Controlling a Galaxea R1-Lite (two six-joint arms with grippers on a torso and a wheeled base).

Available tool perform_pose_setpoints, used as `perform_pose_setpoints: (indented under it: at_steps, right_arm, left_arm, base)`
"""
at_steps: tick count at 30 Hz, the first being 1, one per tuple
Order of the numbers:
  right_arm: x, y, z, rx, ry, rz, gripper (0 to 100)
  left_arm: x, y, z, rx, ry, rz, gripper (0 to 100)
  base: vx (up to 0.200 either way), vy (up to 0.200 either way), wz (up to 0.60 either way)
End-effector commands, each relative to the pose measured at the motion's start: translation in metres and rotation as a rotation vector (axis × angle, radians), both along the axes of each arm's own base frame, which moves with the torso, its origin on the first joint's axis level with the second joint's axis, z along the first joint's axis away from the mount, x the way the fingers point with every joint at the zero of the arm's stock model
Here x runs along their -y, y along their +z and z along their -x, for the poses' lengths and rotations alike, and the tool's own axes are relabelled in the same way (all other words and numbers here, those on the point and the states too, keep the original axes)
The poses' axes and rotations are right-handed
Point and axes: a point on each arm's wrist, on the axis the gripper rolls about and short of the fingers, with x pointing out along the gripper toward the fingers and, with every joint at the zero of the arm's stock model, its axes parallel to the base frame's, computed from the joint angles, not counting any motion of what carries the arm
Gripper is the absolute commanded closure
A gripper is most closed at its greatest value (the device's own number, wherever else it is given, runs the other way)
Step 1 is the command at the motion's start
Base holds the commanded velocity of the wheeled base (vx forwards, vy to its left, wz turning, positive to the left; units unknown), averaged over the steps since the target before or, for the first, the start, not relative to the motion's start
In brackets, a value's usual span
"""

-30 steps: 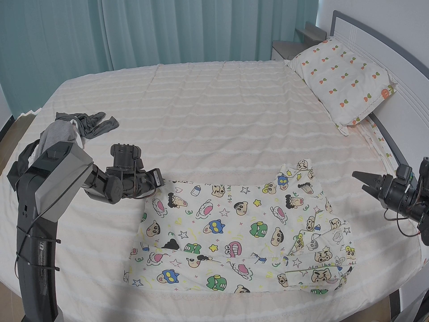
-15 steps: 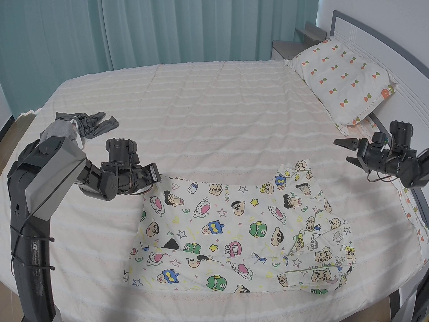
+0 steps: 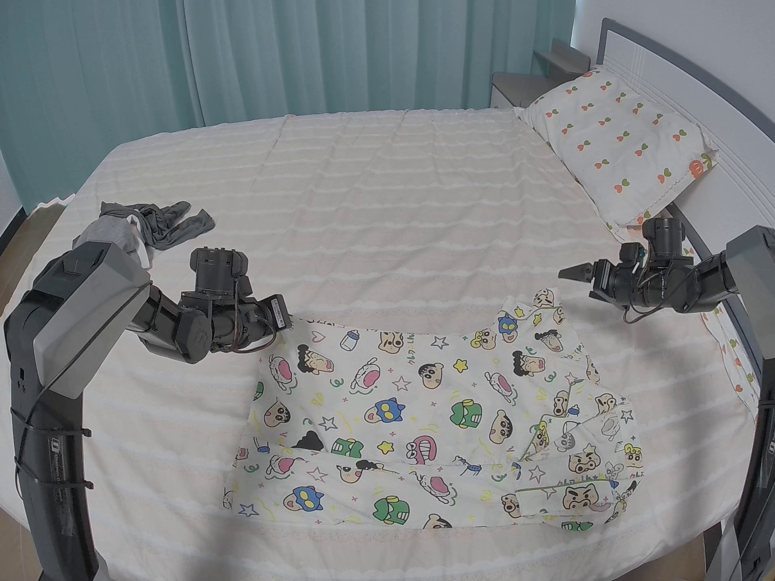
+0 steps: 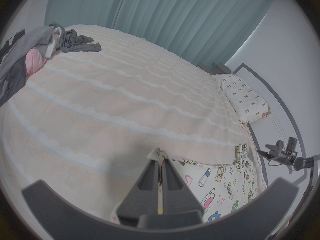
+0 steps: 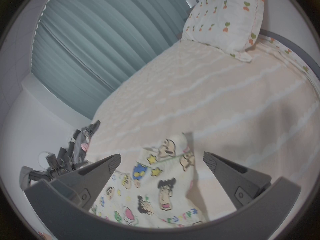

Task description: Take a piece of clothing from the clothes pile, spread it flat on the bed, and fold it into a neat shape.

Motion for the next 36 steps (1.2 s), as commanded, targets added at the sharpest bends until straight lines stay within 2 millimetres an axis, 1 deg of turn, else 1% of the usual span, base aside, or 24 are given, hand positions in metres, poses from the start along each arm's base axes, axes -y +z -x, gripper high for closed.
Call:
perform_pose_setpoints:
  at_steps: [1, 3, 7, 13, 16, 21, 23, 24, 25, 30, 31, 36]
  right_arm:
    - [0.003, -0.029, -0.002, -0.062, 0.001, 0.011, 0]
    - [0.006, -0.036, -0.002, -0.081, 0.008, 0.025, 0]
    - [0.006, -0.042, -0.001, -0.097, 0.048, 0.01, 0]
    - [0.004, -0.04, -0.004, -0.084, 0.077, -0.008, 0]
    - [-0.004, -0.041, -0.004, -0.103, 0.107, -0.021, 0]
    - [-0.015, -0.05, -0.006, -0.158, 0.131, -0.025, 0]
    - [-0.016, -0.05, -0.006, -0.158, 0.132, -0.024, 0]
    - [-0.021, -0.057, -0.008, -0.167, 0.144, -0.025, 0]
    - [-0.023, -0.057, -0.009, -0.166, 0.15, -0.026, 0]
    - [-0.027, -0.062, -0.012, -0.172, 0.173, -0.041, 0]
    - [-0.028, -0.062, -0.011, -0.173, 0.177, -0.042, 100]
    - [-0.027, -0.059, -0.01, -0.171, 0.173, -0.048, 100]
  left_arm:
    - [0.002, 0.004, 0.002, 0.006, -0.004, 0.003, 100]
    - [0.002, 0.004, 0.002, 0.005, -0.003, 0.005, 100]
    - [0.002, 0.003, 0.002, 0.002, -0.003, 0.004, 100]
    - [0.002, 0.004, 0.002, 0.004, -0.005, 0.004, 100]
    - [0.002, 0.004, 0.002, 0.003, -0.004, 0.005, 100]
    - [0.002, 0.004, 0.002, 0.001, 0.0, 0.012, 100]
    - [0.002, 0.004, 0.002, 0.001, 0.0, 0.012, 100]
    - [0.002, 0.003, 0.002, -0.001, 0.001, 0.011, 100]
    - [0.002, 0.003, 0.002, 0.001, 0.003, 0.011, 100]
    - [0.002, 0.004, 0.002, 0.001, 0.001, 0.011, 100]
    - [0.002, 0.004, 0.002, 0.001, 0.001, 0.011, 100]
    - [0.002, 0.004, 0.002, 0.001, 0.001, 0.011, 100]
  base:
    - [0.0, 0.0, 0.0]
    - [0.0, 0.0, 0.0]
    - [0.0, 0.0, 0.0]
    - [0.0, 0.0, 0.0]
    - [0.0, 0.0, 0.0]
    - [0.0, 0.0, 0.0]
    - [0.0, 0.0, 0.0]
    - [0.0, 0.0, 0.0]
    - [0.0, 0.0, 0.0]
    - [0.0, 0.0, 0.0]
    - [0.0, 0.0, 0.0]
    - [0.0, 0.0, 0.0]
